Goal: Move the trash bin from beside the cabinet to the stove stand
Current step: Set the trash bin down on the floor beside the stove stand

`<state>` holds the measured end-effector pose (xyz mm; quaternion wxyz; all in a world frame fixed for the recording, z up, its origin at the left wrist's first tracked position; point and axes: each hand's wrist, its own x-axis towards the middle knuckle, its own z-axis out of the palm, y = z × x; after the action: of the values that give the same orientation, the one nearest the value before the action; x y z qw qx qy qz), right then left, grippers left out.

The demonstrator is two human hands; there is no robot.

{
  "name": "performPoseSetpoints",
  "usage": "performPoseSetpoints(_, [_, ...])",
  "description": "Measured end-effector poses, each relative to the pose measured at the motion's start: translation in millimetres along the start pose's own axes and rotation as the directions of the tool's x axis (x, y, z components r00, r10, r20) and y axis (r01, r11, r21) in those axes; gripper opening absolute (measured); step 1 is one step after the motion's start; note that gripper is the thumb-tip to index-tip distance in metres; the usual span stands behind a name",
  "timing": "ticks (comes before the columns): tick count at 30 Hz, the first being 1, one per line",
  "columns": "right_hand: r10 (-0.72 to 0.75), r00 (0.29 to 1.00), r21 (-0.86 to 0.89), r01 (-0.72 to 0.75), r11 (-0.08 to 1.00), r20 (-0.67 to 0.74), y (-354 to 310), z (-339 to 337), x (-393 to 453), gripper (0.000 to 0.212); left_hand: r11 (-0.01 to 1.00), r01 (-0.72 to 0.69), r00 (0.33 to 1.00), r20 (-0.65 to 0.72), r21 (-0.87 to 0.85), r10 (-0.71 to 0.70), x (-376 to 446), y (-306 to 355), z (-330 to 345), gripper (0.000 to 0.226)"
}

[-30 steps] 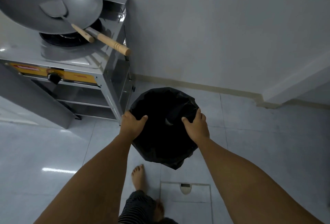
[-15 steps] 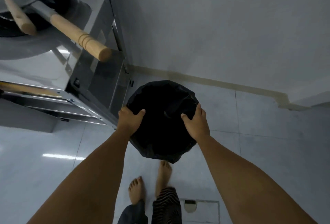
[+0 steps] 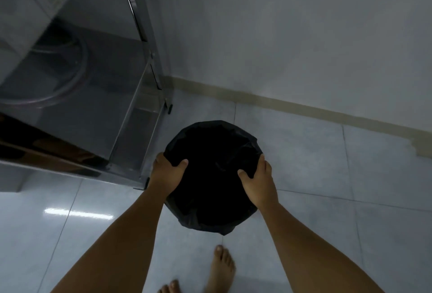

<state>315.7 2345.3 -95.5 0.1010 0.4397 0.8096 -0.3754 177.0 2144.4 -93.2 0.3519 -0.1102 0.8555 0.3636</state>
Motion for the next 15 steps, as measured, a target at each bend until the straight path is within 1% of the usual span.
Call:
performPoseSetpoints(5, [0.01, 1.0, 0.005, -0.01, 1.0, -0.003, 17, 30, 17, 0.088, 0.998, -0.003, 1.0, -0.018, 0.056, 0.004, 27, -17, 14, 0.088])
performPoseSetpoints(10, [0.007, 1.0, 0.017, -0.007, 1.0, -0.004, 25, 44, 28, 0.088, 0.994, -0.018, 1.0, -0.01, 0.11, 0.019, 44, -27, 21, 0.087])
performPoseSetpoints(15, [0.01, 1.0, 0.015, -0.01, 1.0, -0.008, 34, 51, 33, 0.087, 0.993, -0.034, 0.999, -0.008, 0.115, 0.035, 52, -34, 28, 0.084])
